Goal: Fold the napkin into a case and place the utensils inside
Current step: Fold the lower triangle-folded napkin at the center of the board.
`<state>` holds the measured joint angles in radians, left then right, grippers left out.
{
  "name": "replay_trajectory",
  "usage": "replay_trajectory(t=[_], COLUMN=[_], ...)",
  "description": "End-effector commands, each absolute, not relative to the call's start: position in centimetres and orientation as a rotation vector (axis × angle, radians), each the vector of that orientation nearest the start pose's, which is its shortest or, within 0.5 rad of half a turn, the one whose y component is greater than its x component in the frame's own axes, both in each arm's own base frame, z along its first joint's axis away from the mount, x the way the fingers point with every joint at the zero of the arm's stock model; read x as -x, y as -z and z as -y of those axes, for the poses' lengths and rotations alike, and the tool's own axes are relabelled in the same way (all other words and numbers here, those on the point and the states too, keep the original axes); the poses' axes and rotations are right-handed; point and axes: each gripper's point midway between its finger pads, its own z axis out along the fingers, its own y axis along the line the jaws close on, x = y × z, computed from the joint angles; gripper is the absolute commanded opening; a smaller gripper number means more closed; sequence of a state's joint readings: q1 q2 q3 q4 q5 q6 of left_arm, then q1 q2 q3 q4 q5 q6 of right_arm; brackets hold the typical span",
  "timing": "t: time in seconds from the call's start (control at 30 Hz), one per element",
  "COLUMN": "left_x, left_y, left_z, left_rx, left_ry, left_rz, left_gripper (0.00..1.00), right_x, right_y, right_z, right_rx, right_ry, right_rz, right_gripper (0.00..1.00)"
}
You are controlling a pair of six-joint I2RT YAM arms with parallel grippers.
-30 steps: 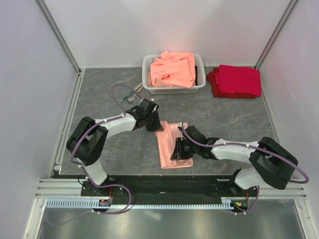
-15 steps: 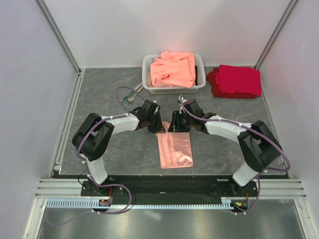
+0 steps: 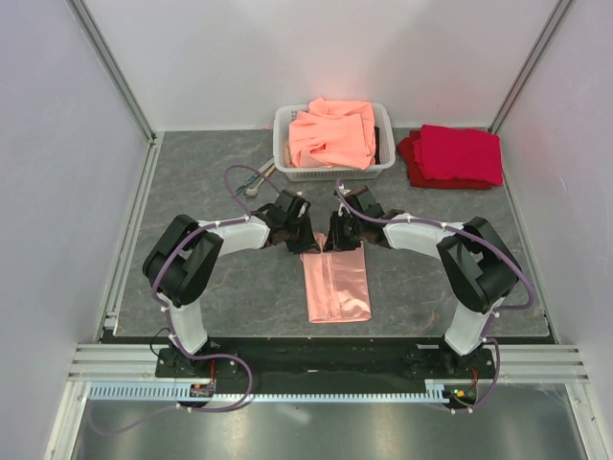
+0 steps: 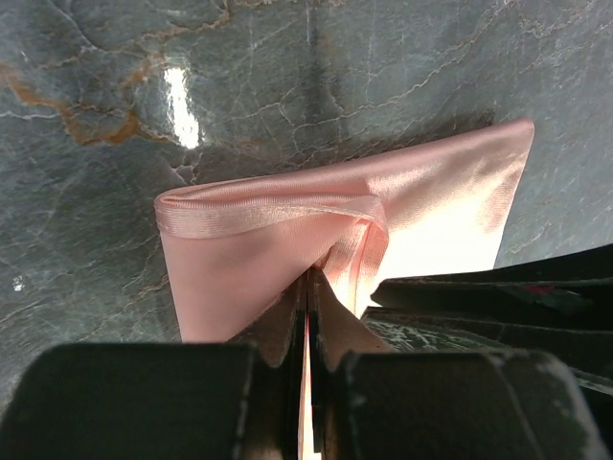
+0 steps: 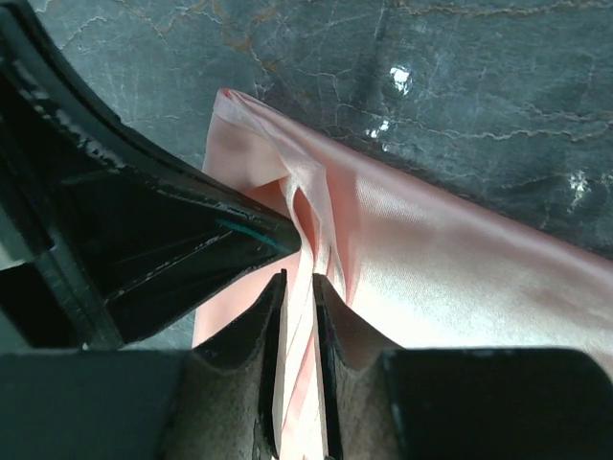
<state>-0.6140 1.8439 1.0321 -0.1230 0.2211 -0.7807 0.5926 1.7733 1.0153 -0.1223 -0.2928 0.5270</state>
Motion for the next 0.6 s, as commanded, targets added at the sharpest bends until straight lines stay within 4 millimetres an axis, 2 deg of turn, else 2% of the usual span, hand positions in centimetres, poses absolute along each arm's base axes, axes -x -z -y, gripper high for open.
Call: replay_trajectory(t=[0.0, 0.13, 0.47, 0.57], left_x=[-31.7, -31.6, -31.5, -31.6], left_y=[-3.6, -3.5, -3.7, -4.2], left_z=[31.2, 31.1, 30.9, 30.8], left_rx=[0.136, 0.138, 0.139, 0.135], left_ry=[0.864, 0.859, 0.85, 0.844], left_rz=[-2.632, -2.634, -2.631, -2.622], left_gripper=[0.04, 0.04, 0.04, 0.04], right_x=[-31.7, -31.8, -32.1, -32.1], right_y=[-4.5, -3.5, -3.3, -2.5], right_z=[-30.1, -30.3, -30.7, -30.6], right_rx=[0.245, 0.249, 0.238, 0.225], right_ry=[-0.857, -0.859, -0.886, -0.877], right_rz=[-2.541, -2.557, -2.557, -2.573], right_gripper=[0.24, 0.26, 0.32, 0.27])
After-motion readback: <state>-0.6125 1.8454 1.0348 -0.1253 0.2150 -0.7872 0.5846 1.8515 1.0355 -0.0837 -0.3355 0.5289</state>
